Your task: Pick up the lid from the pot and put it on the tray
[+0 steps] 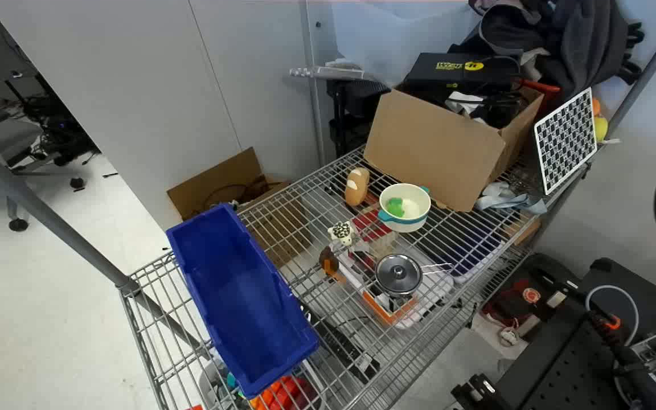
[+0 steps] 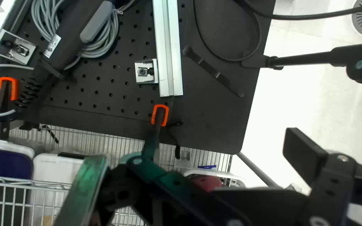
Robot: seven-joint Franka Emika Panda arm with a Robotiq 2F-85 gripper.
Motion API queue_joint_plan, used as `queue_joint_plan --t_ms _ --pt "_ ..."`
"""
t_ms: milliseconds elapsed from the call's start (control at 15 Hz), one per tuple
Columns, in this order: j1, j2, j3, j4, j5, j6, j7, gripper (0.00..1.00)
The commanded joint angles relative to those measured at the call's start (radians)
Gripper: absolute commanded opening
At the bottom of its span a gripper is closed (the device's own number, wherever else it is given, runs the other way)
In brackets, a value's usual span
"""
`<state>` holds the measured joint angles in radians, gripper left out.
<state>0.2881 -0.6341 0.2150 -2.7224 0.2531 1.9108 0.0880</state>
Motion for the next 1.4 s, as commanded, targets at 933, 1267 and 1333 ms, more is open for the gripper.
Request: queue_joint_plan --t_ms 933,1267,1333 --pt "-0.121 0.158 -0.021 0.055 -0.032 0.199 0.047 1.00" --pt "-0.183 0.370 -0.021 0.097 -0.031 0.576 0.116 1.00" --pt "-0.190 0.410 -0.019 0.109 -0.040 0.638 0.132 1.00"
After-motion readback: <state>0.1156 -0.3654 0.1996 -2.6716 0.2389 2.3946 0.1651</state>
